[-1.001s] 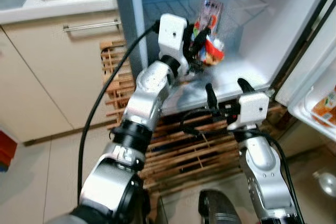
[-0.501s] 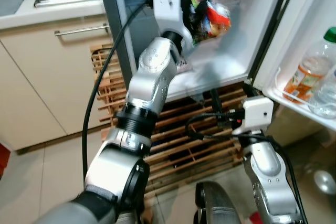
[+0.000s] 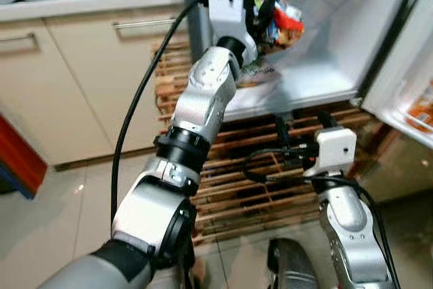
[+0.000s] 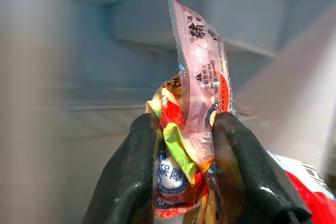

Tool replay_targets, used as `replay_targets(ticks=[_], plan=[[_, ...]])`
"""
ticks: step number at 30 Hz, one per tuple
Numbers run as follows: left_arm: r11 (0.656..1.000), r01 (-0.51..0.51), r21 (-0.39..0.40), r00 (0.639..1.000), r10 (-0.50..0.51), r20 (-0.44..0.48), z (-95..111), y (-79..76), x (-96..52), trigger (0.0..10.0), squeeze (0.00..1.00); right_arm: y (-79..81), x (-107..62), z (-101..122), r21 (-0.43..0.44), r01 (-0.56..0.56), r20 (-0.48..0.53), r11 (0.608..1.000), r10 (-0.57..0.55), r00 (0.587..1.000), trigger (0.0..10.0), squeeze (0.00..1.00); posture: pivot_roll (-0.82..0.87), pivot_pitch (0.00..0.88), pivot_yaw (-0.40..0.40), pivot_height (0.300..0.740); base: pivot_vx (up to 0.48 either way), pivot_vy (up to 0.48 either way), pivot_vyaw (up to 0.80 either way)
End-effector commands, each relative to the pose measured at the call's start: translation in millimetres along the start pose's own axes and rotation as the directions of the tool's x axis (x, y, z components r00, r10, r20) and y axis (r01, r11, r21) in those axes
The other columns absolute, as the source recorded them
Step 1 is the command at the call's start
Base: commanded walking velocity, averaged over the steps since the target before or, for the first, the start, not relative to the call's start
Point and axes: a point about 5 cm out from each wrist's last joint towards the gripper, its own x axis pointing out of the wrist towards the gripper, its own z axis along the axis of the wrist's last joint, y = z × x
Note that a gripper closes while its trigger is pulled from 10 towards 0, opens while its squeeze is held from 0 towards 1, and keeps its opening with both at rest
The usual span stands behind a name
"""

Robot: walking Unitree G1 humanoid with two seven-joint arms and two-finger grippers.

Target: Restocking fridge

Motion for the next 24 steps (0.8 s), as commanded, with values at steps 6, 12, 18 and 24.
replay_targets(ticks=[6,12,18,24], plan=[[0.999,-0.015,-0.035,0.999,0.016,0.032,1,-7.9,2.5,10.0,0.00,-4.0,2.9,3,-0.003,0.020,0.003,1.000,-0.020,1.000,10.0,0.00,-0.20,0.000,0.066,0.635,0.286,-0.040,0.00],[1.000,0.012,-0.016,0.999,-0.011,0.032,0,-11.1,2.0,10.0,0.00,-1.4,1.8,2,0.000,0.017,0.000,1.000,-0.017,1.000,10.0,0.00,-0.20,0.000,0.067,0.635,0.000,0.000,0.00],[0.999,0.041,-0.022,0.999,-0.041,0.023,-5,-17.4,1.1,10.0,0.00,-2.1,2.4,2,-0.002,0.017,0.002,1.000,-0.017,1.000,10.0,0.00,-0.20,0.000,0.068,0.635,0.191,-0.254,0.00],[0.998,0.052,-0.043,0.998,-0.051,0.028,-6,-21.6,0.6,10.0,0.00,-1.6,2.4,1,-0.002,0.013,-0.001,1.000,-0.013,1.000,10.0,0.00,-0.21,0.000,0.067,0.635,0.324,-0.350,0.00]])
